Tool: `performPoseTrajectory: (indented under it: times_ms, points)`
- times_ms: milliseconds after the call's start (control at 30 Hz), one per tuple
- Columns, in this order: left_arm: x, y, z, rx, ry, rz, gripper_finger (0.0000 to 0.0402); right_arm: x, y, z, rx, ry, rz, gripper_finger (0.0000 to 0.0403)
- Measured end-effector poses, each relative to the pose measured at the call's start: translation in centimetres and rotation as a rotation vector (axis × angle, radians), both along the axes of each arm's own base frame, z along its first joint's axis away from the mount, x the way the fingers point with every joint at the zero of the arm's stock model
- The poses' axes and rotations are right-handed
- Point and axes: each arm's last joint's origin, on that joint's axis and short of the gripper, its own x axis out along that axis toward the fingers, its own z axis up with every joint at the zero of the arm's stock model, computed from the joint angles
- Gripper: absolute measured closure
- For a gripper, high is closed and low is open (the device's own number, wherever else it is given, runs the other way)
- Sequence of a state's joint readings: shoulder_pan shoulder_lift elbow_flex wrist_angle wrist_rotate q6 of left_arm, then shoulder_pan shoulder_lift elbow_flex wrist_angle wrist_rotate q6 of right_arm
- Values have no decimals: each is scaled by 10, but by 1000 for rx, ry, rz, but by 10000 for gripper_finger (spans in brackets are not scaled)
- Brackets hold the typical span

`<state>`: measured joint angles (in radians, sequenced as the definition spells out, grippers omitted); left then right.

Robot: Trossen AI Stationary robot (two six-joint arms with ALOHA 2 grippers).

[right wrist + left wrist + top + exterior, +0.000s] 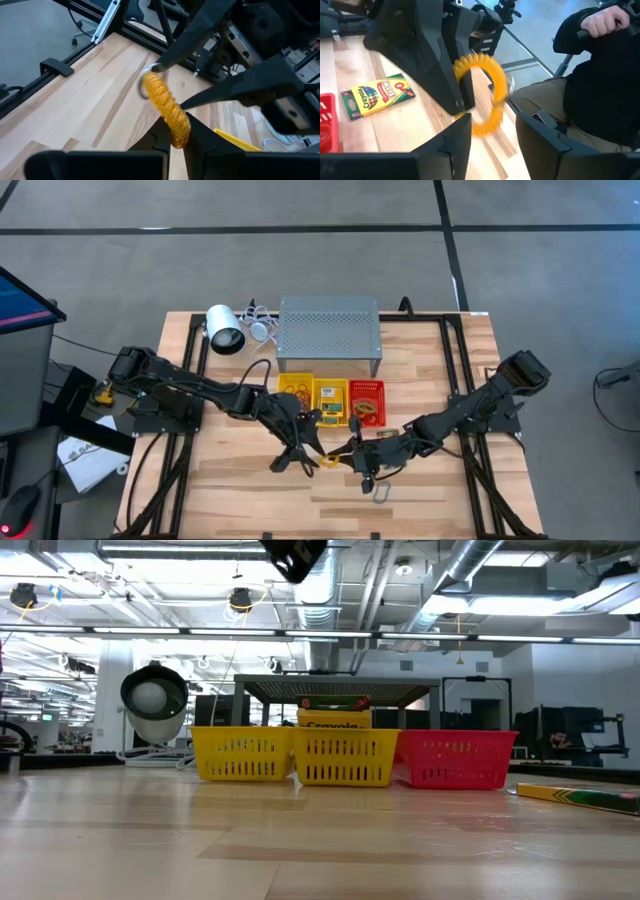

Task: Pick & Place Office Desk Supplies
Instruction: Put the yellow spring keychain into the red basket

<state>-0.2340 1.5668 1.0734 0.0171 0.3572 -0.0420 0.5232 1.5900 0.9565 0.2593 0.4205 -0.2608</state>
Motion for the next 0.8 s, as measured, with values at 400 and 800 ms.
performPoseTrajectory:
  times_ms: [400, 800]
  points:
    - [-32, 11, 38, 43, -66, 30, 234, -44, -20, 34, 10, 103, -151, 383]
    - [-51, 16, -1, 25, 25, 86, 242, -60, -76, 25, 19, 352, -448, 381]
